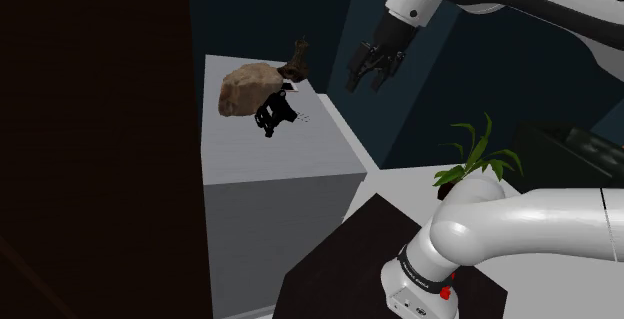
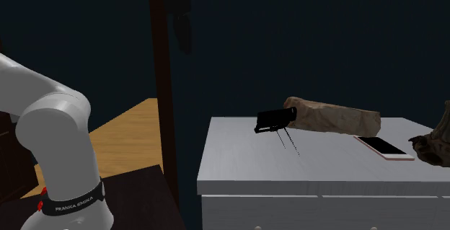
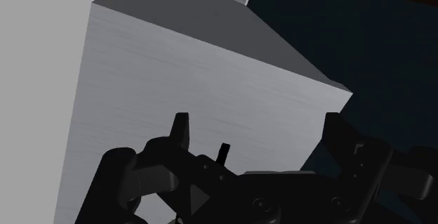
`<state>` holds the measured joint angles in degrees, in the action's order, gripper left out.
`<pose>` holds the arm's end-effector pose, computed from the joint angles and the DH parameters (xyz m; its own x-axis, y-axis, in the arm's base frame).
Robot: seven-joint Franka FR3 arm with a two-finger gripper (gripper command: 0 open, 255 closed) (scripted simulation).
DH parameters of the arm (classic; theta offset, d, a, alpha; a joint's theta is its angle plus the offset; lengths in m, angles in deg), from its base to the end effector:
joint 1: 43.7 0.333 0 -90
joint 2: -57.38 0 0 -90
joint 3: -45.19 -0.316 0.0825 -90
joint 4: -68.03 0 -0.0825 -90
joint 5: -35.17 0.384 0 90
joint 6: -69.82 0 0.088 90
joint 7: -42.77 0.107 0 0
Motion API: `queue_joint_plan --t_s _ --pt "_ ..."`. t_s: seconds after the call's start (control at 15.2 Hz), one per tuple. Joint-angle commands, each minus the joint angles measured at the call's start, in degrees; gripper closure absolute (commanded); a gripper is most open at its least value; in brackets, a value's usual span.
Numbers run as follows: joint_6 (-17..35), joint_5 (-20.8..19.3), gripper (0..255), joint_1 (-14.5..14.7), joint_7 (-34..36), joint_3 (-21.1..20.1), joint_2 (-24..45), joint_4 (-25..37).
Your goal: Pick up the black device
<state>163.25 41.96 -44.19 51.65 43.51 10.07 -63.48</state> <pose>0.3012 0.0220 0.6376 0.9789 -0.1461 0.1431 -0.1295 -0.9843 -0.1197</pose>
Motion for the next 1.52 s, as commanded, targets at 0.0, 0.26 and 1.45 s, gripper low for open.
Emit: queue_joint_plan --t_s 0.0,0.26,1.45 --pt "0.00 0.00 0 0.00 0.00 0.00 0.00 0.00" --pt "4.96 -0.26 0 -0.19 -2.27 1.32 7.90 1.13" --pt "17.18 2.12 0 -0.61 -11.79 5.72 48.08 20.71"
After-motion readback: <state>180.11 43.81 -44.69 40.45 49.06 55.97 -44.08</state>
